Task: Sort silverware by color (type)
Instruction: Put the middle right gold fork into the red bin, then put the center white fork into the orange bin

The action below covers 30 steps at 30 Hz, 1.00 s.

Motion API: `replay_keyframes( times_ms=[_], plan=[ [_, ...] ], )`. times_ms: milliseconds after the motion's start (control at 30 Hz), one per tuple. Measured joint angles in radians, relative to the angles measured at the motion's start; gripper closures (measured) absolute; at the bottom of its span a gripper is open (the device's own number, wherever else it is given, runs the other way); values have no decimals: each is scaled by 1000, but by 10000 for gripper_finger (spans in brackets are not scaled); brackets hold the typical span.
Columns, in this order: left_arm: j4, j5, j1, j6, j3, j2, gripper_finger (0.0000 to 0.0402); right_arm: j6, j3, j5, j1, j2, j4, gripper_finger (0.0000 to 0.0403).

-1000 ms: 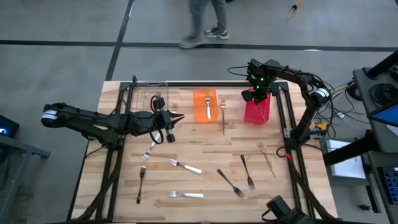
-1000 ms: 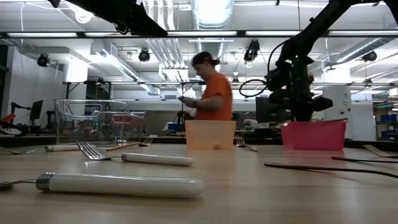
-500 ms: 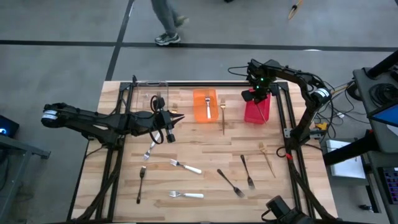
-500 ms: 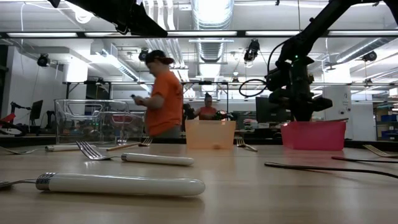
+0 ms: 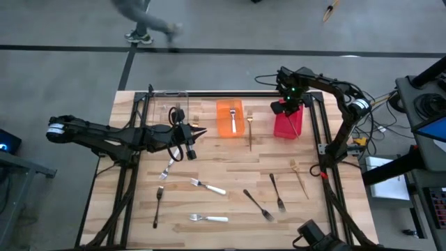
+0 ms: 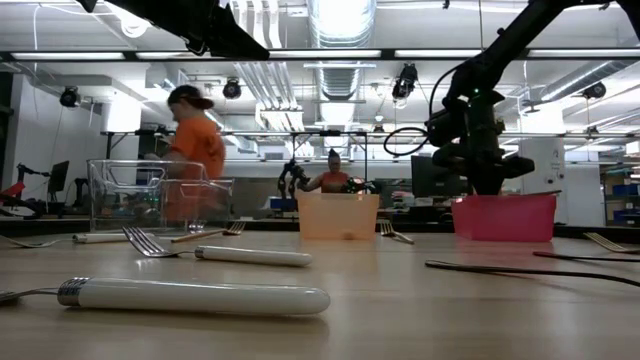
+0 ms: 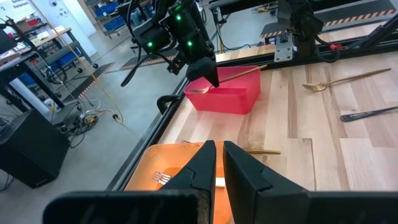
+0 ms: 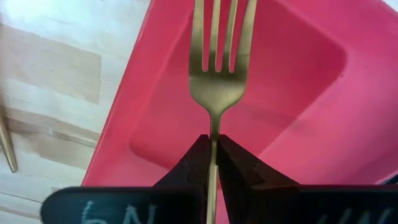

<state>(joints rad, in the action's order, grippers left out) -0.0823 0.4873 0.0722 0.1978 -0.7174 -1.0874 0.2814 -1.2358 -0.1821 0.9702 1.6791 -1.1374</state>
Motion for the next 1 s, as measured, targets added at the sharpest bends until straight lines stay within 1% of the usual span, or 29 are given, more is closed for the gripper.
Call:
replay_keyframes(
  times_ms=[433, 767, 1000],
  plan=[
    [0, 0, 0, 0, 0, 0, 388, 6, 0, 1, -4, 0, -4, 387],
    [0, 0, 0, 0, 0, 0, 388, 6, 0, 2, -4, 0, 2, 322],
    [0, 0, 0, 0, 0, 0, 388, 6, 0, 1, -4, 0, 1, 292]
  ],
)
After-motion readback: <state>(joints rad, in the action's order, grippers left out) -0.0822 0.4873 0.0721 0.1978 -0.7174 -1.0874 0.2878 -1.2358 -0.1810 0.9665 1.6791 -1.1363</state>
